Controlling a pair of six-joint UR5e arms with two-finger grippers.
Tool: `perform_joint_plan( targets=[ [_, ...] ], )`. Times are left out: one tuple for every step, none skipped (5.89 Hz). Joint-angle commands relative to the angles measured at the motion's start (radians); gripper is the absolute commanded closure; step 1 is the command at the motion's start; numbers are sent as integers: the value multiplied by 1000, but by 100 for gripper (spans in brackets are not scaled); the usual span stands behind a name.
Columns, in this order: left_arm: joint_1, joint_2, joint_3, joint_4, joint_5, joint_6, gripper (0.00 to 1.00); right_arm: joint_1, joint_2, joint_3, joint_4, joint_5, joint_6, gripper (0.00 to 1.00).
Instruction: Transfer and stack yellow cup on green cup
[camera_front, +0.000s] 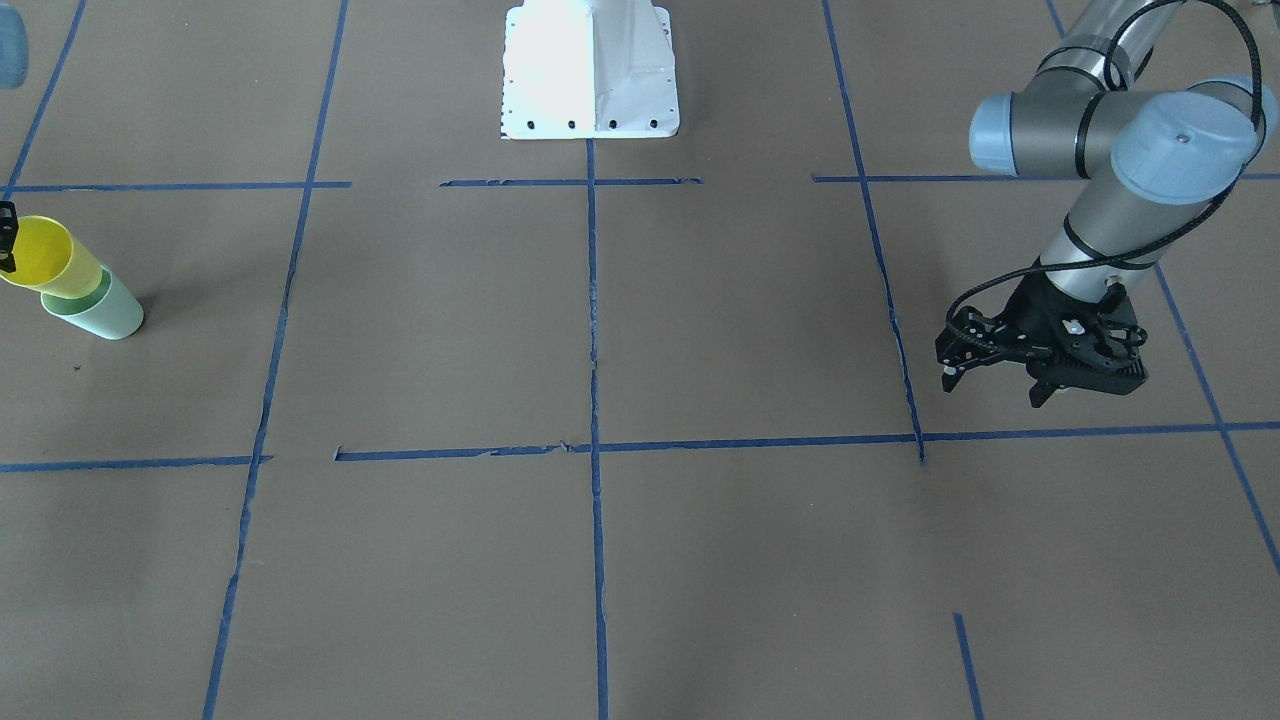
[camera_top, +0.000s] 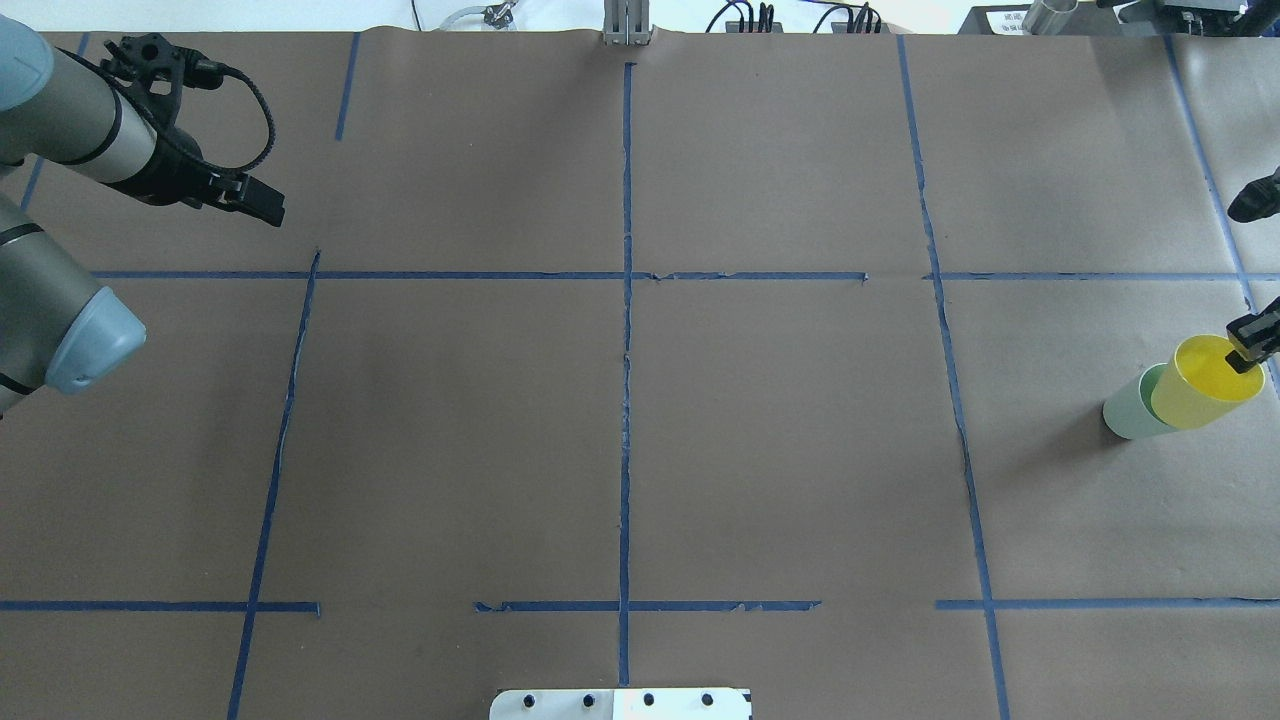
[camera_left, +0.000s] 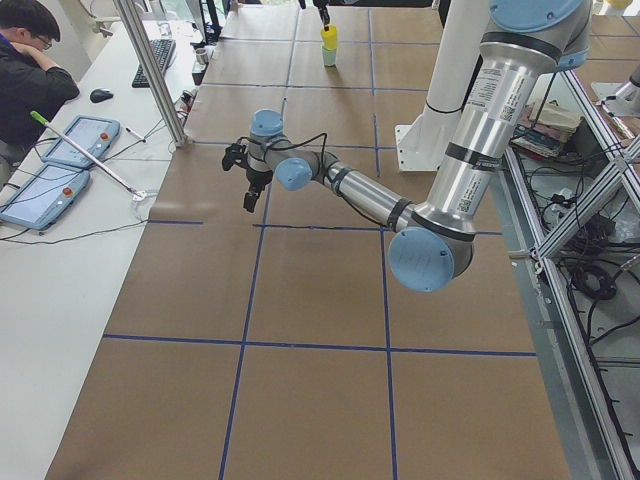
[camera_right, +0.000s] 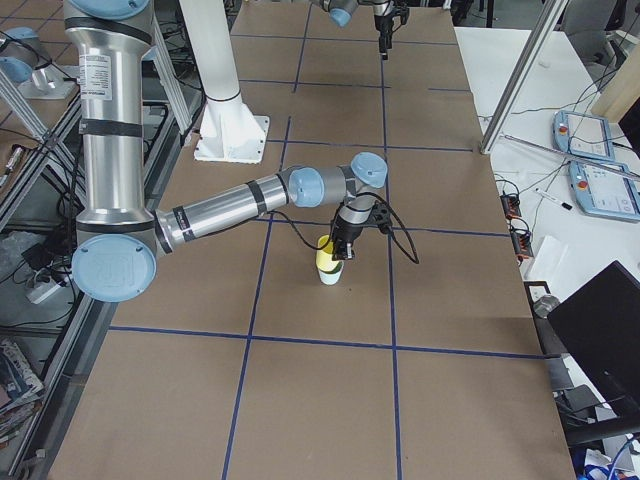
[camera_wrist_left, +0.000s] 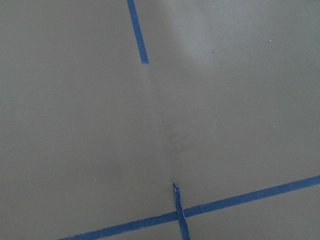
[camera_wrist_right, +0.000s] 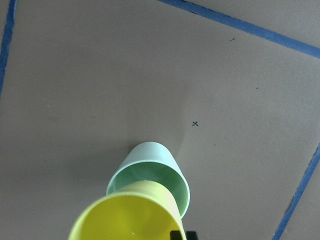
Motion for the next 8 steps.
perform_joint_plan(
  targets=[
    [0, 0, -2, 0, 0, 0, 0, -2, 22, -18, 0, -3, 0, 99],
    [0, 0, -5, 0, 0, 0, 0, -16, 51, -45, 0, -9, -8, 74],
    [0, 0, -5, 0, 0, 0, 0, -13, 53, -50, 0, -8, -3, 1],
    [0, 0, -7, 0, 0, 0, 0, -13, 47, -50, 0, -8, -3, 0],
    [0, 0, -7, 0, -2, 0, 0, -10, 44, -38, 0, -6, -3, 0],
    [-2, 2, -9, 1, -9, 8, 0, 19, 12, -9, -2, -6, -15, 0],
    [-15, 23, -7, 3, -85, 20, 0, 89, -7, 5, -2, 6, -17, 0],
    [-87, 46, -4, 20, -169, 154, 0, 172, -52, 27, -2, 11, -26, 0]
  ],
)
